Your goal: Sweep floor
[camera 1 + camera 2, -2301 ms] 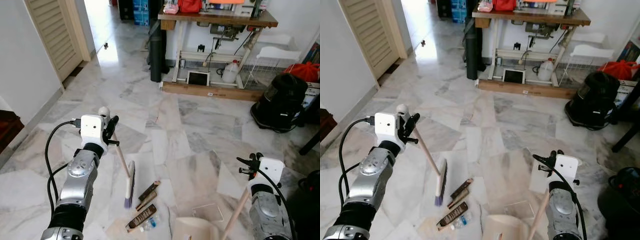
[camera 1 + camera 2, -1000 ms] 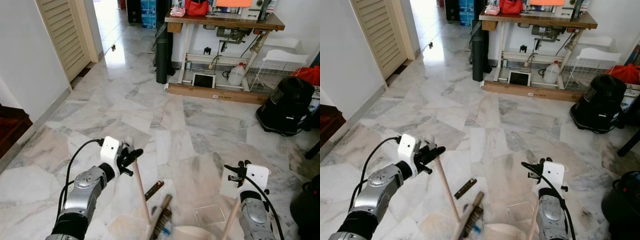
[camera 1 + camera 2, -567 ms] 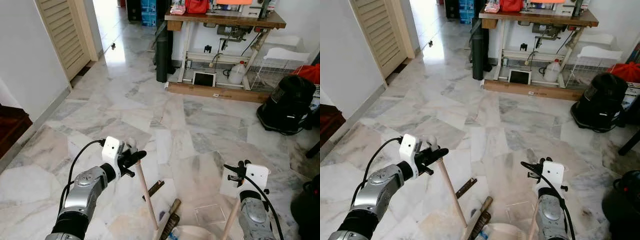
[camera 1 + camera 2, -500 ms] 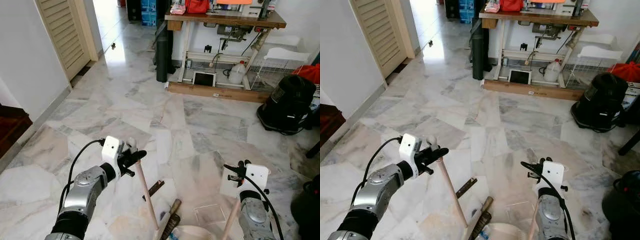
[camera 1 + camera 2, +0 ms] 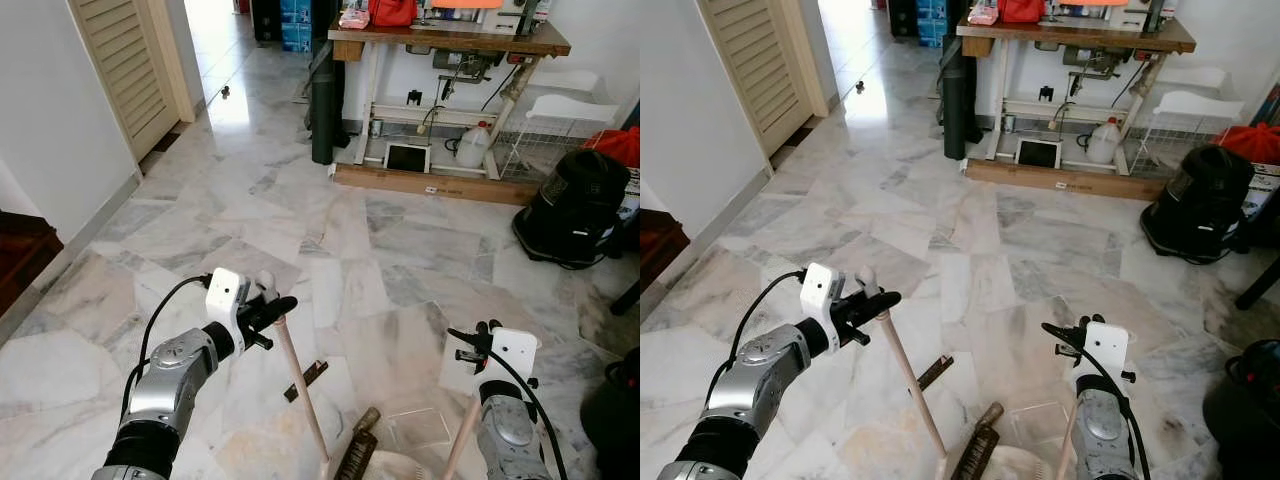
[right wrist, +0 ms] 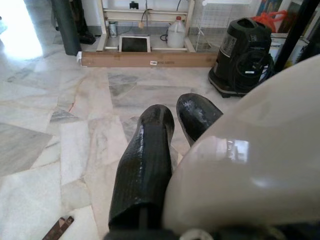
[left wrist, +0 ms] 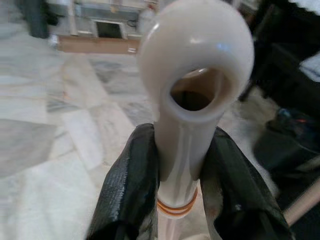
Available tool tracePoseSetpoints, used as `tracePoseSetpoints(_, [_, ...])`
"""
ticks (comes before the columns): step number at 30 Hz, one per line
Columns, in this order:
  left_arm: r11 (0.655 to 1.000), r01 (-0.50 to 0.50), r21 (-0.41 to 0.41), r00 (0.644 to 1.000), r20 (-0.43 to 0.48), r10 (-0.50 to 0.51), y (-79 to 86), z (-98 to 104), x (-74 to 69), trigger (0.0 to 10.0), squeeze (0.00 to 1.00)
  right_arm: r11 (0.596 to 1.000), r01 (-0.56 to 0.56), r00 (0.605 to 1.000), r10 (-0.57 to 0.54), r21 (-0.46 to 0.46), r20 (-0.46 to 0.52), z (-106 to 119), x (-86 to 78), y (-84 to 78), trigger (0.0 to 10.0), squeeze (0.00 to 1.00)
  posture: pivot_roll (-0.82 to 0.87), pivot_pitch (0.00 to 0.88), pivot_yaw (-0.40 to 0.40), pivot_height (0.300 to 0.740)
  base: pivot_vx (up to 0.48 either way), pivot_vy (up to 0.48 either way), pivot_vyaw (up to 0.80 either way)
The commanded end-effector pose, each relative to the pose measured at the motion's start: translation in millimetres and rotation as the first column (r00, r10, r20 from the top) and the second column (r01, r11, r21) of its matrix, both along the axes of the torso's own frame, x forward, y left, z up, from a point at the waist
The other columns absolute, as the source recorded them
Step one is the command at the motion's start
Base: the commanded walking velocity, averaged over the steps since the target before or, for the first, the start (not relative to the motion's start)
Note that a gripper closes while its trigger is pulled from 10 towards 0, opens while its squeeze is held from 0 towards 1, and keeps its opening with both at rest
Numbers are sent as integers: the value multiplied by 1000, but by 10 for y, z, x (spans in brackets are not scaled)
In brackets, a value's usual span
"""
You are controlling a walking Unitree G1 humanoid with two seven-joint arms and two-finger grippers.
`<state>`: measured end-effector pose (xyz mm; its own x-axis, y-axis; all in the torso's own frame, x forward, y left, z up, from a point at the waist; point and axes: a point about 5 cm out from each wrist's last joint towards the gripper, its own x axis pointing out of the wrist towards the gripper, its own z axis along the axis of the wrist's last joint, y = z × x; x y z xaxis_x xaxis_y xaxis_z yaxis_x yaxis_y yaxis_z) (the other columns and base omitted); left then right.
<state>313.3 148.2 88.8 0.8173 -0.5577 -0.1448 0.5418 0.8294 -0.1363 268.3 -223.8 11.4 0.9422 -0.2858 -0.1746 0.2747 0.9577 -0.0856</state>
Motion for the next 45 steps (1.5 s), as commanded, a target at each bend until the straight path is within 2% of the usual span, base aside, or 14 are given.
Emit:
tracePoseSetpoints(1, [997,-56,57,995,81,52,44,102,78,10000,0,999,14,999,-12,41,-51,-89,-44,17,10000,0,-83,0,6,740,0,0,0])
tracePoseSetpoints(3, [992,-89,86,992,99,81,77,108,94,10000,0,998,22,999,-20,56,-46,-86,-43,6,10000,0,-83,0,6,740,0,0,0])
tracePoseSetpoints(8, [986,-133,96,984,132,120,126,153,122,10000,0,995,45,999,-42,91,-30,-65,-31,-34,10000,0,-86,0,5,740,0,0,0])
tracePoseSetpoints(18, [989,-120,89,985,139,107,94,173,120,10000,0,990,58,998,-61,132,17,5,5,-92,10000,0,-84,0,5,740,0,0,0])
tracePoseSetpoints(33, [989,-122,79,981,163,108,-15,161,128,10000,0,983,90,984,-113,162,138,241,102,-300,10000,0,-91,0,1,740,0,0,0])
tracePoseSetpoints(36, [989,-123,80,980,164,109,-17,160,131,10000,0,980,99,976,-130,175,176,310,122,-346,10000,0,-93,0,2,740,0,0,0])
tracePoseSetpoints(37, [989,-124,78,980,168,109,-31,161,128,10000,0,973,101,963,-148,209,224,386,143,-382,10000,0,-93,0,5,740,0,0,0])
tracePoseSetpoints(40, [990,-118,73,980,172,104,-58,162,125,10000,0,966,98,954,-159,238,254,432,160,-400,10000,0,-92,0,6,740,0,0,0])
tracePoseSetpoints(45, [994,-91,59,981,177,79,-118,177,116,10000,0,967,82,962,-140,242,233,385,164,-350,10000,0,-85,0,9,740,0,0,0])
